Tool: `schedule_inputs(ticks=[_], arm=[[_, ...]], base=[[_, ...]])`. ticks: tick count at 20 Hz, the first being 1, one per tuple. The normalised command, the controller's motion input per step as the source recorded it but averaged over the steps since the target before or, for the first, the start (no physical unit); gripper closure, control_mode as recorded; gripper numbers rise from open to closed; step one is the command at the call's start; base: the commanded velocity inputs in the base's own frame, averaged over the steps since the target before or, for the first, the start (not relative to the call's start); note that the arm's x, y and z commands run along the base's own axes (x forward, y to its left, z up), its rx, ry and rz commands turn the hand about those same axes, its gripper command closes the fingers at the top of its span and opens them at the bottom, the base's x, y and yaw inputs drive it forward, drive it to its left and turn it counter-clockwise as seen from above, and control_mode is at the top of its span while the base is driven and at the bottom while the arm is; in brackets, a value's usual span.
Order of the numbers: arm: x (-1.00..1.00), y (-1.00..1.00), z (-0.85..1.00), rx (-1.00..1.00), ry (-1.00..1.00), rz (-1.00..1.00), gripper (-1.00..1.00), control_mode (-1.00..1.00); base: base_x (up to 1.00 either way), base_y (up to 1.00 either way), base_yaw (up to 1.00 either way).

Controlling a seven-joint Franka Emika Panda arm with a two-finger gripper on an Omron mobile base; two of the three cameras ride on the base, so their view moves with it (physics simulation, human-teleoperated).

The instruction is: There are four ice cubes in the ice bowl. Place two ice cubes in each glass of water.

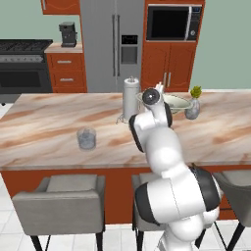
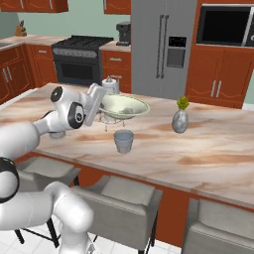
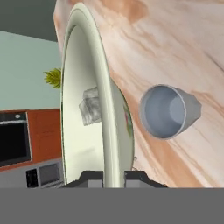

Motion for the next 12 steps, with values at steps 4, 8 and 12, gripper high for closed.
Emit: schedule_inputs(ticks=[4, 8, 12], arm=[[0.28, 0.40, 0.00, 0.10, 0.06, -0.24, 1.00, -1.00], [0.34, 0.37, -0.02, 0.17, 0.02, -0.20, 1.00, -1.00], [0.25, 0.28, -0.05, 0.22, 0.00, -0.09, 1.00, -1.00]], base=[[0.00, 0.00, 0.00], [0.00, 0.00, 0.00], [0.00, 0.00, 0.00]])
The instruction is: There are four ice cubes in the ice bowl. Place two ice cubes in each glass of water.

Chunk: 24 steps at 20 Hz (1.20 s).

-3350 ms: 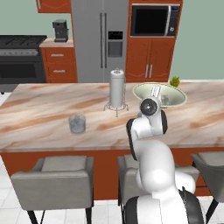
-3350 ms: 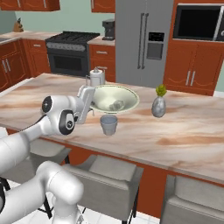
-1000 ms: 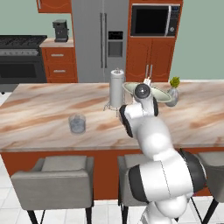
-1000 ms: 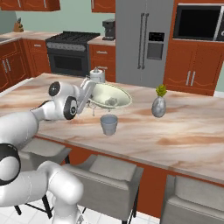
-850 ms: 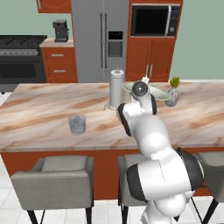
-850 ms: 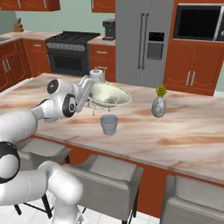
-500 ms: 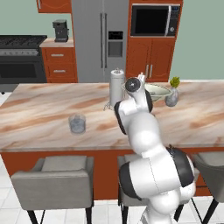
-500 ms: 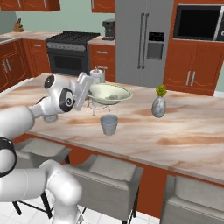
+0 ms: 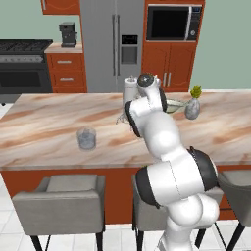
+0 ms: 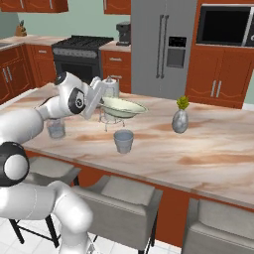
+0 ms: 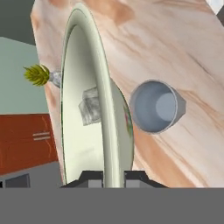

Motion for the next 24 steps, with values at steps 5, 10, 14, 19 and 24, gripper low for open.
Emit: schedule_inputs(ticks=[5, 10, 14, 19, 24], arm=[[0.11, 0.29, -0.13, 0.25, -0.04, -0.04, 1.00, -1.00], [0.03, 0.20, -0.29, 0.29, -0.21, -0.06, 1.00, -1.00], [0.09, 0.16, -0.25, 0.28, -0.20, -0.07, 1.00, -1.00], [0.18, 0.31, -0.07, 0.09, -0.21, -0.02, 1.00, -1.00], [0.24, 0.35, 0.00, -0.10, -0.04, 0.00, 1.00, -1.00]], base=[[0.00, 0.00, 0.00], [0.00, 0.00, 0.00], [0.00, 0.00, 0.00], [0.00, 0.00, 0.00], [0.00, 0.00, 0.00]])
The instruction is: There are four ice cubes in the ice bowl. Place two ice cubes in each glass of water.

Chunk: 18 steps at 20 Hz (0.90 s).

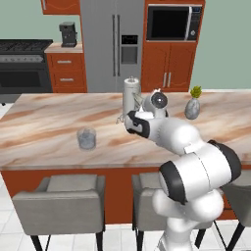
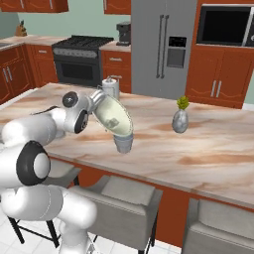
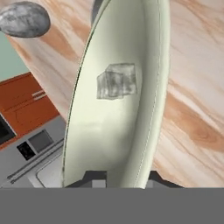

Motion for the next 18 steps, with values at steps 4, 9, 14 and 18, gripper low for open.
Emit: schedule_inputs(ticks=[4, 9, 14, 18], arm=[[0.18, 0.23, 0.04, -0.13, 0.05, 0.00, 1.00, -1.00], [0.04, 0.36, 0.21, -0.08, 0.10, 0.00, 1.00, -1.00], [0.06, 0.47, 0.27, -0.03, 0.11, 0.00, 1.00, -1.00], [0.05, 0.47, 0.19, 0.00, 0.08, 0.00, 1.00, -1.00]], base=[[0.00, 0.00, 0.00], [0.00, 0.00, 0.00], [0.00, 0.00, 0.00], [0.00, 0.00, 0.00]])
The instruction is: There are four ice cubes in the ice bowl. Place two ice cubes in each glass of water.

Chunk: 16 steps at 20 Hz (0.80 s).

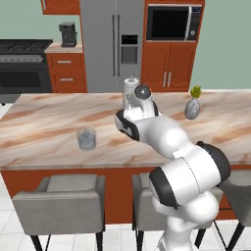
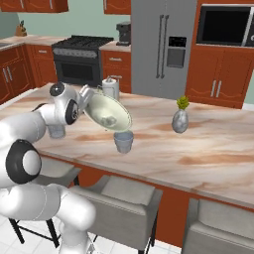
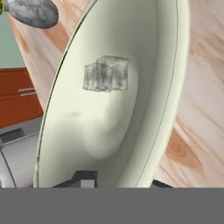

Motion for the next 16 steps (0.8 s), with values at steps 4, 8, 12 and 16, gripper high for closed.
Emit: schedule_inputs(ticks=[4, 8, 12, 16], arm=[[0.12, 0.38, -0.01, 0.00, 0.01, 0.00, 1.00, -1.00], [0.09, 0.29, 0.00, 0.00, -0.04, 0.00, 1.00, -1.00], [0.05, 0.34, 0.00, 0.01, -0.06, 0.00, 1.00, -1.00], [0.05, 0.38, -0.02, 0.03, -0.05, 0.00, 1.00, -1.00]], base=[[0.00, 0.00, 0.00], [0.00, 0.00, 0.00], [0.00, 0.00, 0.00], [0.00, 0.00, 0.00]])
